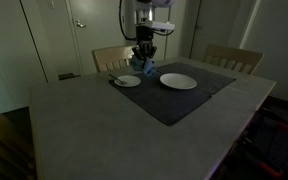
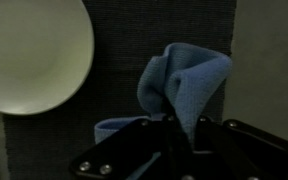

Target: Pick up the towel and clean the plate

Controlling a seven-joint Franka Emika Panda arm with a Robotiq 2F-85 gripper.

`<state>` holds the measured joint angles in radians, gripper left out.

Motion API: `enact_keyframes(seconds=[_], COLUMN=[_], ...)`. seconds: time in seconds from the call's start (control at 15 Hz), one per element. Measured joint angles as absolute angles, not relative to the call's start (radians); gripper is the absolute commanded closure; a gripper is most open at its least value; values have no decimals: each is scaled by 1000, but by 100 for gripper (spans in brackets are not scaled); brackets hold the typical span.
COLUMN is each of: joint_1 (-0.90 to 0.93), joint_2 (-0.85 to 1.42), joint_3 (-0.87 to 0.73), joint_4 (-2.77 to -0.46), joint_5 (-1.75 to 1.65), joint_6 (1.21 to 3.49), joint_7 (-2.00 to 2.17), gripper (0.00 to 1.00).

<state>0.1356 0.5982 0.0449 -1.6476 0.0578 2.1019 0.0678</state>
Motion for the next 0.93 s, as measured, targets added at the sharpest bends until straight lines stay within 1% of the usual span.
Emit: enact_keyframes(seconds=[0.13,0.47,0.93], joint_1=[124,93,40], joint_2=[580,563,528], joint_3=[29,-3,-45], joint_4=[-1651,-1684,-1791], joint_5=[35,-4,-5], joint_6=[2083,2064,2084], joint_7=[68,67,70], gripper=[99,98,98])
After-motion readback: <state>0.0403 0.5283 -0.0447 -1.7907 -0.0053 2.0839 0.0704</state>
